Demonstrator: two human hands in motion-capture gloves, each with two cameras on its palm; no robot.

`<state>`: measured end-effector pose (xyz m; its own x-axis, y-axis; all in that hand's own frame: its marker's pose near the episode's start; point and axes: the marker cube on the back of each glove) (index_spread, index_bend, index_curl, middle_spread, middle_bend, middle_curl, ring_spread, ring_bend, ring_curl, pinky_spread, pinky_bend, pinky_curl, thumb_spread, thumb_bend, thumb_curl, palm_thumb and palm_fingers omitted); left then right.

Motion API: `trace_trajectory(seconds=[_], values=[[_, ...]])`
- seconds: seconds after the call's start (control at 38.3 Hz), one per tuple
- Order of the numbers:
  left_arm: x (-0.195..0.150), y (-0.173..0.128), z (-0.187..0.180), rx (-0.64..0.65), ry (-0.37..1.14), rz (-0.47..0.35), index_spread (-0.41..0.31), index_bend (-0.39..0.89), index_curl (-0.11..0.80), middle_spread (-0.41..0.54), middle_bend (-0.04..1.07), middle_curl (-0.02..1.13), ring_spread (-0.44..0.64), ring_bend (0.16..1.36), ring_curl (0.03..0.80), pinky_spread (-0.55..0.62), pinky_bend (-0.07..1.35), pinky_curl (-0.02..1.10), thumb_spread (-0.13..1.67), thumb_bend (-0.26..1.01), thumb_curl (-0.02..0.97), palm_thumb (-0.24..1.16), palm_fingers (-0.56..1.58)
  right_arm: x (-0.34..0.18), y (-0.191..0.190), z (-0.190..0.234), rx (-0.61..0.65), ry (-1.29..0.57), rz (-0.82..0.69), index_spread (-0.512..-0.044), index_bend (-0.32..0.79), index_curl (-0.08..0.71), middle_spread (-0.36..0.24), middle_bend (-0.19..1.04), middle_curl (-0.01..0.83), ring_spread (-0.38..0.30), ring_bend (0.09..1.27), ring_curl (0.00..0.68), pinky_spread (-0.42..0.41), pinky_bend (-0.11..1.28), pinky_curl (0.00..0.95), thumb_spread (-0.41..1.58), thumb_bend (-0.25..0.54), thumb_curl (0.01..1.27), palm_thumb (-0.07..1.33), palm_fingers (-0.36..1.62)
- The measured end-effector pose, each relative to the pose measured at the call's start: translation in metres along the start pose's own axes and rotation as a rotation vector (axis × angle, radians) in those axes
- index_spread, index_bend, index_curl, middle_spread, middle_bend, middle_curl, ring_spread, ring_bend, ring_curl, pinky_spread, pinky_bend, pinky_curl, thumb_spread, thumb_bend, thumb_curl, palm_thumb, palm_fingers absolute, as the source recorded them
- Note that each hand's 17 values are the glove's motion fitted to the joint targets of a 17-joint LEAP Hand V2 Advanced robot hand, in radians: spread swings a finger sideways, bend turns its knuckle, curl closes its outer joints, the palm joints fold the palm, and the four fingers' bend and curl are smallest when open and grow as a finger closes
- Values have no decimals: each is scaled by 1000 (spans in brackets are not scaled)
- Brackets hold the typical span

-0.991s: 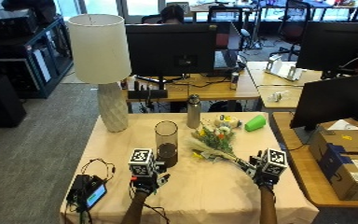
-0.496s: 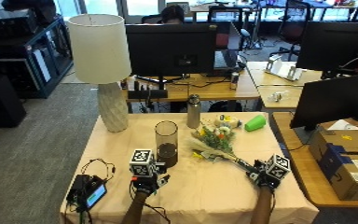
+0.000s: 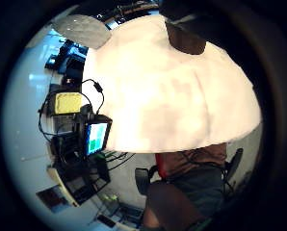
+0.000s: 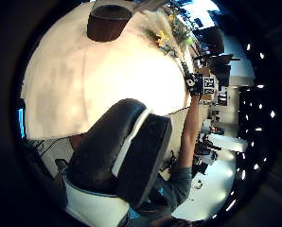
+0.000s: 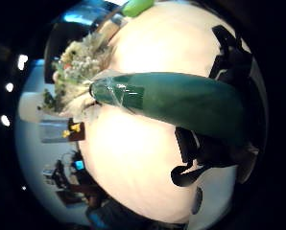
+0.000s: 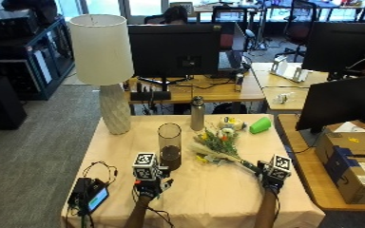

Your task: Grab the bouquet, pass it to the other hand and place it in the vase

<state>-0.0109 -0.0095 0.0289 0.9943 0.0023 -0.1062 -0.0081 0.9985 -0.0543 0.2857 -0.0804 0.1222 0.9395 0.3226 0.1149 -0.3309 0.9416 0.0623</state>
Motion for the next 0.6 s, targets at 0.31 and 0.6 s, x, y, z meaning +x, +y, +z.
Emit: trace_trajectory(seconds=[0.31,0.6], values=[[4,5,-5,26,19,-7,-2,126,238,175,236,355,420,556,262,458,487,329,1025,-37,210,-27,122,-1,2,-8,120,128,-52,-271,149,351,-143,560,495,-167,757,469,-199,557,410,1057,33,364,821,1504],[0,-4,0,49,22,-14,-1,126,239,175,235,358,420,554,265,457,489,329,1028,-37,212,-27,122,5,-6,-9,190,187,-35,-239,265,427,-139,667,551,-175,899,533,-274,644,463,755,3,494,951,1461]])
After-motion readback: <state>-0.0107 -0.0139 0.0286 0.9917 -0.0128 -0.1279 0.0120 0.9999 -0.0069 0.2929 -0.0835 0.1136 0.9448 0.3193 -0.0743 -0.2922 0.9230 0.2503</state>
